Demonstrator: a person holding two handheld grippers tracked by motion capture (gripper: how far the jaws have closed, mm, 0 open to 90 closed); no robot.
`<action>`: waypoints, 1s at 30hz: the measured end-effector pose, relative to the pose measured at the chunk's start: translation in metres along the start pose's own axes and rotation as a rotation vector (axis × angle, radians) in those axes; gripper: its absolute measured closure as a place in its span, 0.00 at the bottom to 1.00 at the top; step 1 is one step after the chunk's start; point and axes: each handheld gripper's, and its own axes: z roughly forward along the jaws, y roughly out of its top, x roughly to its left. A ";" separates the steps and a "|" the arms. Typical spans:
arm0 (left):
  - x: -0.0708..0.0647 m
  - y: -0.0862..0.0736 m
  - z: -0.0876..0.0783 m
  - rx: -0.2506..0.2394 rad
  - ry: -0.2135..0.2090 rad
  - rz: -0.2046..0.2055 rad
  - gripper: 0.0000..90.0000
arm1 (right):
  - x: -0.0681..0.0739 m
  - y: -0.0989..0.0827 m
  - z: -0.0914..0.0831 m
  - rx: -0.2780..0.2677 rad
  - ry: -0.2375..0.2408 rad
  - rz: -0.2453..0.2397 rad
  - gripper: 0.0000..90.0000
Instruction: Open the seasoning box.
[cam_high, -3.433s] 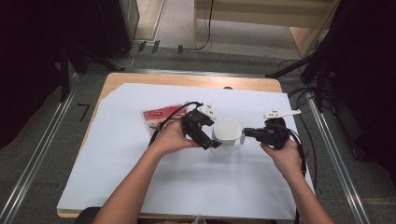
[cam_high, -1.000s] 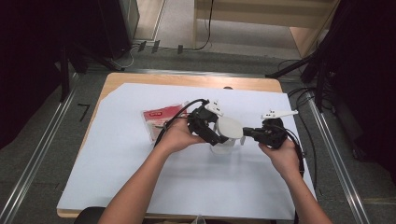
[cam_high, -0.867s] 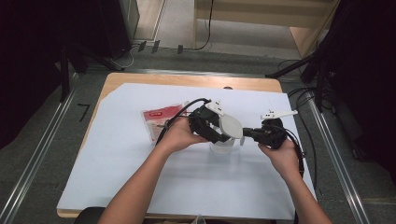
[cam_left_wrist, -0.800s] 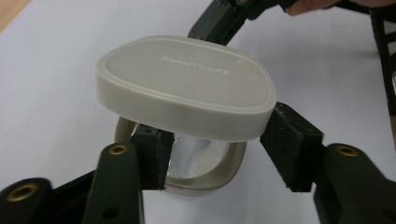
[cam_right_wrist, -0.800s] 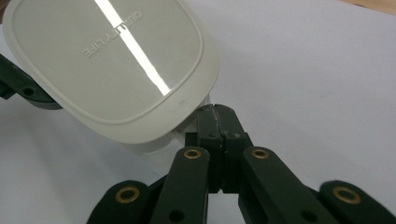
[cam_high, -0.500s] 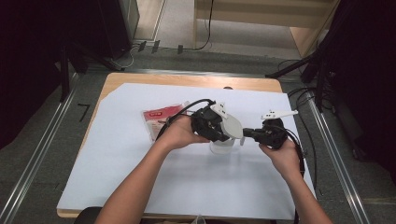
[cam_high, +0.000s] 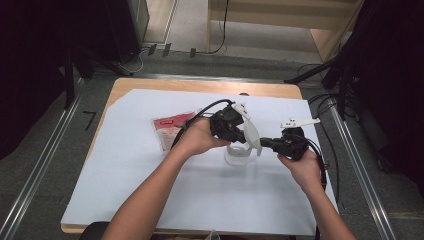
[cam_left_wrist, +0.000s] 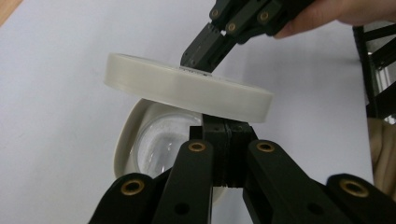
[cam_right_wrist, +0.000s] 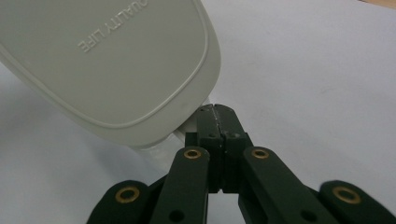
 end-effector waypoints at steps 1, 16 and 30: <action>0.000 0.002 0.001 0.004 -0.001 0.005 1.00 | 0.000 0.000 0.000 0.001 0.000 0.001 1.00; -0.001 0.026 0.016 0.006 -0.024 -0.014 1.00 | -0.001 -0.005 -0.001 0.007 -0.003 0.013 1.00; 0.002 0.019 0.003 -0.018 -0.038 -0.033 0.83 | -0.006 -0.006 -0.006 -0.010 0.017 0.029 0.97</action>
